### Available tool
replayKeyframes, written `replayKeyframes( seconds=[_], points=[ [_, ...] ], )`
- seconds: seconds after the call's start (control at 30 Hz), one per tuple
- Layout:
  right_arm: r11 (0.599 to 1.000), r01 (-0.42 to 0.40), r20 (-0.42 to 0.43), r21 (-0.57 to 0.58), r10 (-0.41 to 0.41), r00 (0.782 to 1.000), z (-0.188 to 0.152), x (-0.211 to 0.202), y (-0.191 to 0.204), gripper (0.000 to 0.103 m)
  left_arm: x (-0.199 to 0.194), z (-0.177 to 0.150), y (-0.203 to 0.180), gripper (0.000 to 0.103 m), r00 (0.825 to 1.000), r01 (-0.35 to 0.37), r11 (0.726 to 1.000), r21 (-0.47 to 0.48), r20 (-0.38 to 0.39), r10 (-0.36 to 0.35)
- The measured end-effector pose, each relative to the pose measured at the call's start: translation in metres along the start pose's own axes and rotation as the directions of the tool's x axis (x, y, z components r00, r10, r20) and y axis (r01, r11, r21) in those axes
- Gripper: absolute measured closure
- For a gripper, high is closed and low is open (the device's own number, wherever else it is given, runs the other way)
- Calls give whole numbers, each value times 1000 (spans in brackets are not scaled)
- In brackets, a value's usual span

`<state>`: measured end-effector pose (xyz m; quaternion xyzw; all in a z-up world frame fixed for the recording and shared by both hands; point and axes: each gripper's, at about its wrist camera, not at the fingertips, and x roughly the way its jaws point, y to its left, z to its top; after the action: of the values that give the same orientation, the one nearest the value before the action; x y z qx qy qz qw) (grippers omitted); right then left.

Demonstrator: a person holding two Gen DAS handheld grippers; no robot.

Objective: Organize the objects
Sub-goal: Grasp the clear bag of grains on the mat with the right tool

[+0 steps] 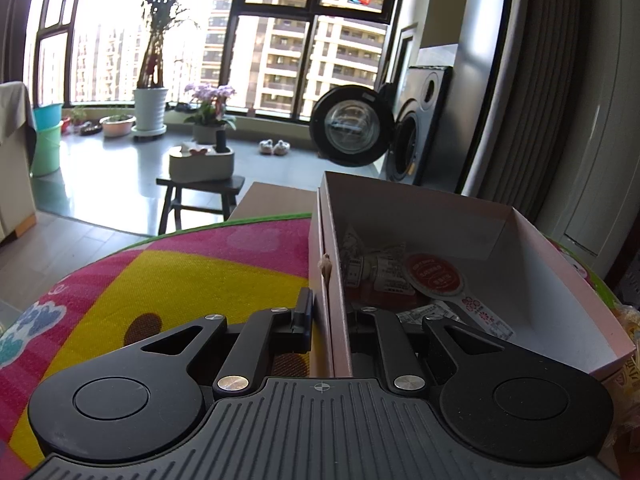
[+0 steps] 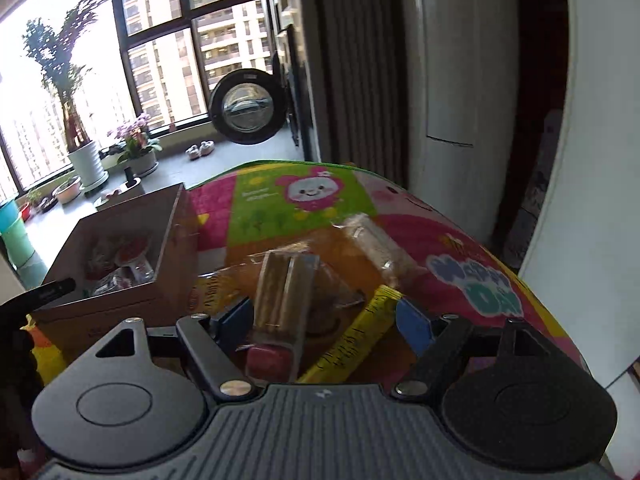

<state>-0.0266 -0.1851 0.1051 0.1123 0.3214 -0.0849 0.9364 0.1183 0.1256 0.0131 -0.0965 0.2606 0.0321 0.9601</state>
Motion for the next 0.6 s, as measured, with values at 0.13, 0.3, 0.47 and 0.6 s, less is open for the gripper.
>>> replayKeyframes(
  seconds=[0.13,0.3,0.47,0.6],
  points=[
    [995,18,-54,97,-12,998,-7,21,-24,23,0,0,0,90,1000,1,1000,-1,0,-1],
    [997,53,-27,-50,-54,998,6,42,-9,26,0,-1,0,90,1000,0,1000,0,0,0],
    [972,98,-38,-213,-108,993,48,92,2,31,0,-1,0,90,1000,1,1000,0,0,-1],
    [979,101,-122,-178,-123,985,68,144,-7,31,0,-1,0,90,1000,1,1000,-1,0,-1]
  ],
)
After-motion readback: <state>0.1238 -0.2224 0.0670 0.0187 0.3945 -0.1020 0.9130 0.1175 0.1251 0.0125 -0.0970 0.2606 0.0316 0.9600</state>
